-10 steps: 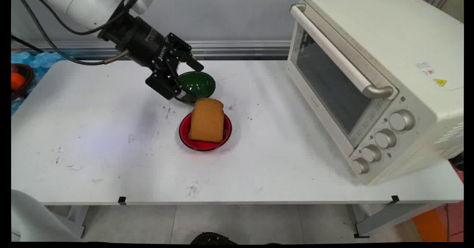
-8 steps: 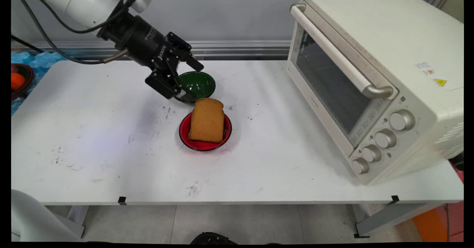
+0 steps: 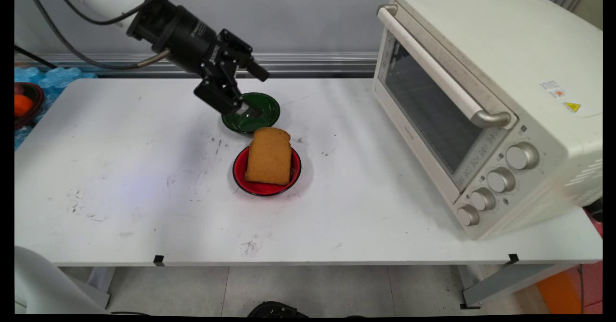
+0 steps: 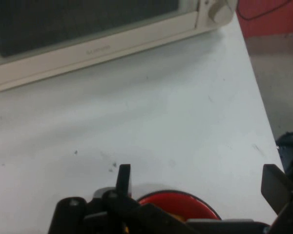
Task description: Open the oven
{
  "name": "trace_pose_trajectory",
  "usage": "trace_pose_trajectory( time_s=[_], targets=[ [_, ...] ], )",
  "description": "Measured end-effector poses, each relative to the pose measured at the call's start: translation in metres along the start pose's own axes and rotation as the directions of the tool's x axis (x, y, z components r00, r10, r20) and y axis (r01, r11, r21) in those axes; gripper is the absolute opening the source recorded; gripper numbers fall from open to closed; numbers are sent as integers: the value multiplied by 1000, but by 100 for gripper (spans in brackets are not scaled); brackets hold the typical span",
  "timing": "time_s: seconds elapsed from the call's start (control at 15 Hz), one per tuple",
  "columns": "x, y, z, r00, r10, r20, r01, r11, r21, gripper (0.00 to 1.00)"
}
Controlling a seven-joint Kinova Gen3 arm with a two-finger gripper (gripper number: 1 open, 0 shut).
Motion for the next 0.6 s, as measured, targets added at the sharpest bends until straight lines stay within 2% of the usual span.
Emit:
trace_pose_trajectory(
  time_s=[0.33,0.6],
  targets=[
    [21,5,16,999,-29,-33,29,1000,1,100],
    [46,5,27,995,-73,-70,75,997,19,100]
  ],
)
